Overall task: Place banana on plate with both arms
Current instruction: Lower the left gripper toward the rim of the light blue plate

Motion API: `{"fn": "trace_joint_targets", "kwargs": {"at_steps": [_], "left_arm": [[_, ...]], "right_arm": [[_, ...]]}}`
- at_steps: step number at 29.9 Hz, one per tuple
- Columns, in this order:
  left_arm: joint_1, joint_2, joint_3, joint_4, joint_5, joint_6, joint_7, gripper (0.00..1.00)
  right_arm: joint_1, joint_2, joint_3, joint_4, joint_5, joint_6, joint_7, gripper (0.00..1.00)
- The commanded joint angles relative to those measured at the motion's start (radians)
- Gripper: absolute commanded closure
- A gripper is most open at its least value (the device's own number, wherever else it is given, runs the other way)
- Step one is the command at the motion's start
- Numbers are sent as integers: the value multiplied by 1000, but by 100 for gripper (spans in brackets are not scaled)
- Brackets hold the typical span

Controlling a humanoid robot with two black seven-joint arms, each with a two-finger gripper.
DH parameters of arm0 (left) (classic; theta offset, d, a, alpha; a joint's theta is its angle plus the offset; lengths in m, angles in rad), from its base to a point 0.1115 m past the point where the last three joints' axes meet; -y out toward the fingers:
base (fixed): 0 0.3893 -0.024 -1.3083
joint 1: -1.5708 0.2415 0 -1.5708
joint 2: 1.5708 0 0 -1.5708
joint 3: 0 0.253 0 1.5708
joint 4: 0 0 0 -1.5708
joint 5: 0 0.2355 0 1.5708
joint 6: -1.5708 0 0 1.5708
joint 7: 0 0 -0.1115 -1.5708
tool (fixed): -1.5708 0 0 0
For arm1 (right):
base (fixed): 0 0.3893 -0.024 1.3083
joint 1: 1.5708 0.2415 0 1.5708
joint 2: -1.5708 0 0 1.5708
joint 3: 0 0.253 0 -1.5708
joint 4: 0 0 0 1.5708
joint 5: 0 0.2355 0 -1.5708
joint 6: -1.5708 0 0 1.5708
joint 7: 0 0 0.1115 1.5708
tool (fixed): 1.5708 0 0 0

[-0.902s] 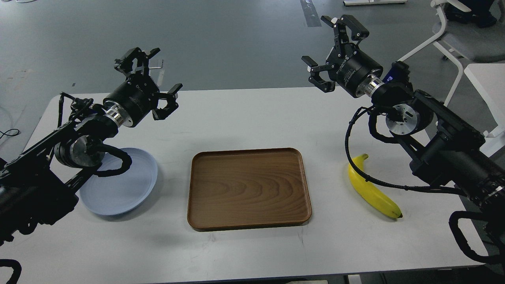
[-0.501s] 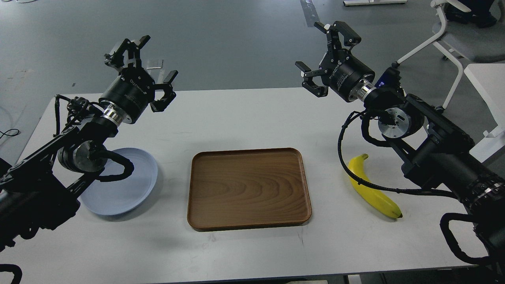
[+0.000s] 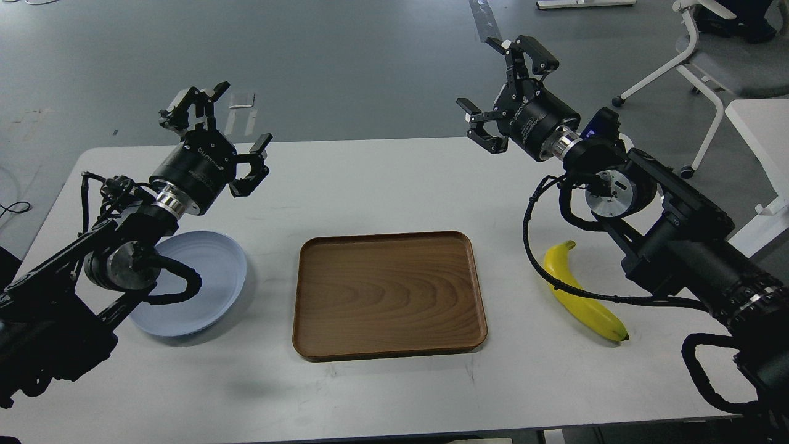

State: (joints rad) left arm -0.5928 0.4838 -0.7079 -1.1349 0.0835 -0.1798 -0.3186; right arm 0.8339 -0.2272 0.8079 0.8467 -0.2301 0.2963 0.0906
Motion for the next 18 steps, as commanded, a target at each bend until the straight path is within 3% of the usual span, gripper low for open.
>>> {"fn": "trace_joint_targets", "kwargs": {"at_steps": [1,18], "left_arm": [[-2,4,-4,1,-2,2,-1,2],[-2,22,-5,1,-4,11,-2,2]], "right_arm": [[-1,0,1,3,0,-2,0,0],[1,-11,1,8,0,-9,3,0]]}}
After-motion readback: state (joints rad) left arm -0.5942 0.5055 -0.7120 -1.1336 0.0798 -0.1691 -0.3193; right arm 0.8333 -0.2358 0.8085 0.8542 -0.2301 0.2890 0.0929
